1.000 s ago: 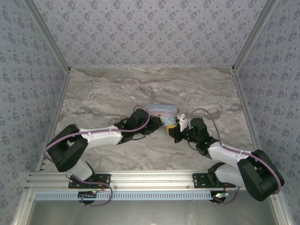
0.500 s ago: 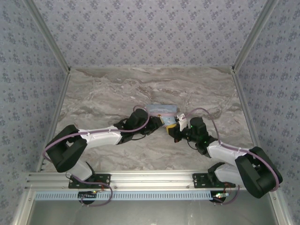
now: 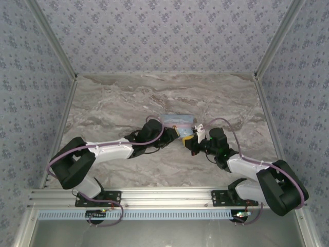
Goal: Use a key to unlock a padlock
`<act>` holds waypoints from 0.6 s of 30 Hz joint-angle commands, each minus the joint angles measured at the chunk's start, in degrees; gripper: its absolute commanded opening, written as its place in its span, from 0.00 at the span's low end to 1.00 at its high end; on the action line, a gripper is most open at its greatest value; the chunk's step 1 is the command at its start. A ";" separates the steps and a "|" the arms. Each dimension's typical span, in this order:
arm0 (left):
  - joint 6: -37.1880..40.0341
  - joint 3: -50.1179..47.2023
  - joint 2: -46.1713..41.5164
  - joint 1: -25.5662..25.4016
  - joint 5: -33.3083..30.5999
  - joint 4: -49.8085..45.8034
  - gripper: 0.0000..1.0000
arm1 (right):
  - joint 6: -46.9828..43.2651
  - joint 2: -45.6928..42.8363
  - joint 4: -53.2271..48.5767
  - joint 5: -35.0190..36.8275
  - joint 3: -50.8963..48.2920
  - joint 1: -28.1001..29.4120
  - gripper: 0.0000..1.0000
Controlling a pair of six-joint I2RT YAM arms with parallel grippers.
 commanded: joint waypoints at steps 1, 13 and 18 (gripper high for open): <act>0.27 -0.14 -2.71 -0.63 1.23 4.41 0.24 | 1.09 0.51 4.06 -1.78 1.56 -0.57 0.00; 0.23 -0.59 -2.52 -0.58 1.86 5.17 0.24 | 1.01 2.63 4.50 -3.50 3.48 -0.84 0.00; 0.58 -0.59 -2.61 -0.64 1.83 4.83 0.24 | 1.01 2.71 4.60 -3.49 3.77 -0.87 0.00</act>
